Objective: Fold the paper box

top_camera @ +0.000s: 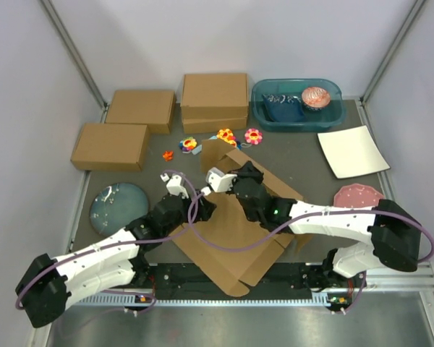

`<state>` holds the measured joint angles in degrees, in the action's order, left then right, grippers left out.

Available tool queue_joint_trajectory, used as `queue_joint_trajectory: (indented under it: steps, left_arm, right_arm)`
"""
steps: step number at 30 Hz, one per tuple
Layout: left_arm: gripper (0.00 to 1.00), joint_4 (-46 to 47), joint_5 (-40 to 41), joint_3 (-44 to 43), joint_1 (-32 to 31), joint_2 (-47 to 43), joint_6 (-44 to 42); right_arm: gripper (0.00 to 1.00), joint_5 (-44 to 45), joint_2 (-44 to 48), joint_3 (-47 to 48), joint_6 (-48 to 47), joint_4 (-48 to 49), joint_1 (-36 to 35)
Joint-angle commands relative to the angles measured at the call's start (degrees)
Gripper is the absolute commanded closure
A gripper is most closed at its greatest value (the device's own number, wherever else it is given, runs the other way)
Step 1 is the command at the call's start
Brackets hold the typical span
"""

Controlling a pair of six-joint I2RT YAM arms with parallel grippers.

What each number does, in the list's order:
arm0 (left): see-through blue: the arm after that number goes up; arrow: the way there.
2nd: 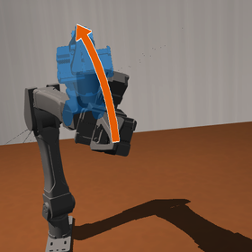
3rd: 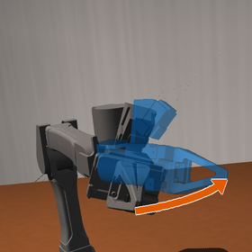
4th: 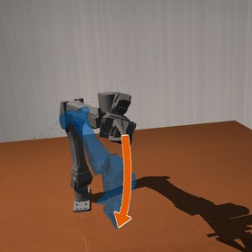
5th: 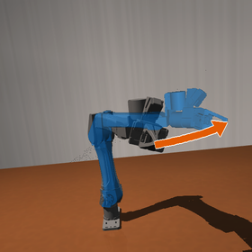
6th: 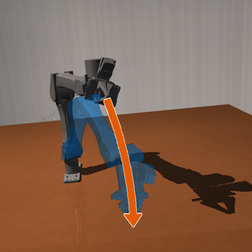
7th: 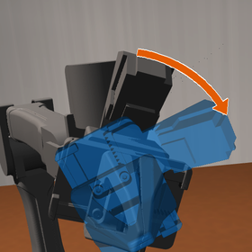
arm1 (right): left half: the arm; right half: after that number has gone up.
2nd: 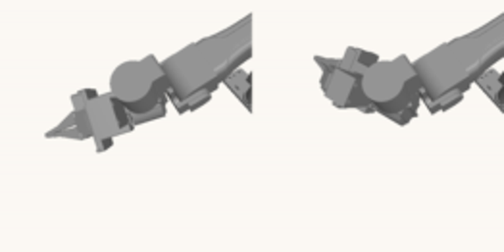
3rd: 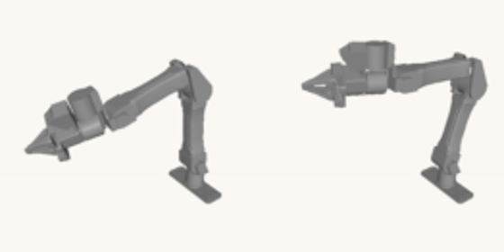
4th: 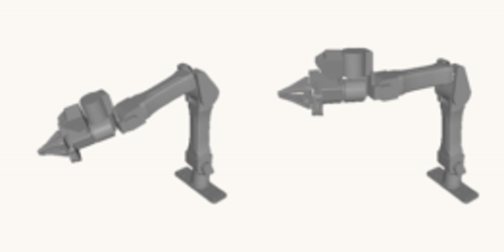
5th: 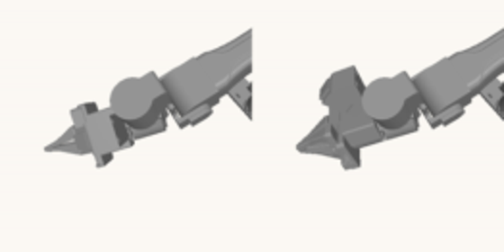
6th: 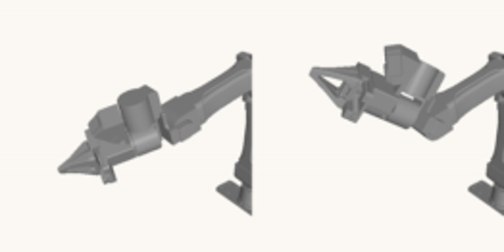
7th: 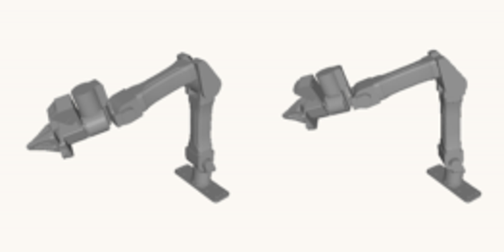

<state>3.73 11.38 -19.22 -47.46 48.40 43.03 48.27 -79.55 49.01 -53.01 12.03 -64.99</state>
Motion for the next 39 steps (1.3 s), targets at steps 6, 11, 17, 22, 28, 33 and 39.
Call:
queue_joint_trajectory:
  steps: [6, 11, 17, 22, 28, 33, 39]
  left_arm:
    - [0.24, 5.96, 3.73, 2.61, -0.18, 1.00, 1.44]
    - [0.23, 1.64, 12.50, 2.35, -0.26, -7.69, 1.53]
    - [0.11, 1.10, 24.56, -0.20, -0.09, -12.46, -2.50]
    - [0.07, 10.15, 24.14, -2.83, 0.35, -2.91, -11.64]
    - [0.07, 31.14, 23.42, -2.22, 0.88, 13.78, -22.36]
    - [0.07, 34.76, 17.29, -4.42, 2.73, 20.76, -23.24]
    - [0.08, 44.77, 10.53, -0.92, 4.83, 24.02, -25.10]
  right_arm:
    - [1.00, 7.62, 2.03, -10.95, -7.55, 17.67, -6.90]
    - [1.00, 9.29, 2.56, -15.60, -7.45, 21.45, -9.18]
    - [1.00, 8.25, 4.05, -17.02, -4.57, 19.89, -9.98]
    - [1.00, 7.10, 5.89, -17.73, 0.53, 17.07, -9.98]
    - [1.00, 7.01, 6.07, -17.73, 2.65, 14.17, -9.89]
    - [1.00, 6.66, 7.03, -17.11, 3.27, 11.96, -9.72]
    - [1.00, 5.26, 9.50, -16.94, 5.29, 9.07, -9.36]
